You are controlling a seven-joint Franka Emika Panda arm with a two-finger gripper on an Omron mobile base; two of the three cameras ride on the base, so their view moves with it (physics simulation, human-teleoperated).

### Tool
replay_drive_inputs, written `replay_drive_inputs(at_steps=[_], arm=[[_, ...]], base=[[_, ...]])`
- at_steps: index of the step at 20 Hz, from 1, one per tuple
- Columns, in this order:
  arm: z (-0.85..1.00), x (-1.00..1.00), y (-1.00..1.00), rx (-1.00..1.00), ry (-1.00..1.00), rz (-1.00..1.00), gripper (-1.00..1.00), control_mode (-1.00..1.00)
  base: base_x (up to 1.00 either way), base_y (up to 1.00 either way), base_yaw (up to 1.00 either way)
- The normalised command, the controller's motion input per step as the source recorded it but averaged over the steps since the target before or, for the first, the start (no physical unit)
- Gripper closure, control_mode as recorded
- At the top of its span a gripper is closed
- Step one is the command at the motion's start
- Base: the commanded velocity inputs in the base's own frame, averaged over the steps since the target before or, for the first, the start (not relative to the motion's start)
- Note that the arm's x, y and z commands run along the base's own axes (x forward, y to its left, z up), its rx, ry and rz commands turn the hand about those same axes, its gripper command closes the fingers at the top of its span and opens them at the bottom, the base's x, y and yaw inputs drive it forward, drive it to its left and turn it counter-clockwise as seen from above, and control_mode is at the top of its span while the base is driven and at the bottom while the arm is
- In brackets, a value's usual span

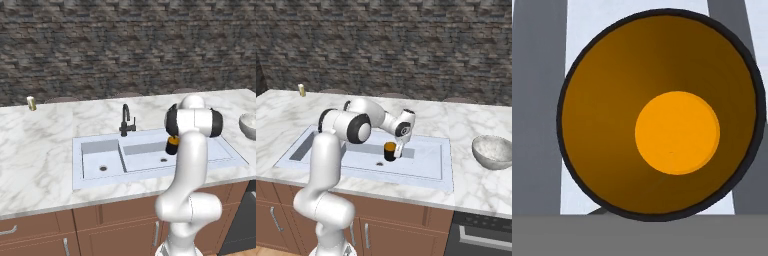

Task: Pick the mug and place it in the sink. Pick the bowl and place it in the open cabinet and then close the cabinet.

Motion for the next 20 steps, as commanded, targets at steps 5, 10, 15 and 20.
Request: replay_drive_inputs(at_steps=[5, 10, 15, 20], arm=[[-0.26, 0.26, 0.0, 0.0, 0.0, 0.0, 1.0, -1.0], [-0.26, 0.22, 0.0, 0.0, 0.0, 0.0, 1.0, -1.0], [-0.23, 0.19, 0.0, 0.0, 0.0, 0.0, 1.0, -1.0], [-0.26, 0.02, 0.0, 0.0, 0.0, 0.0, 1.0, -1.0]], base=[[0.0, 0.0, 0.0], [0.0, 0.0, 0.0], [0.0, 0.0, 0.0], [0.0, 0.0, 0.0]])
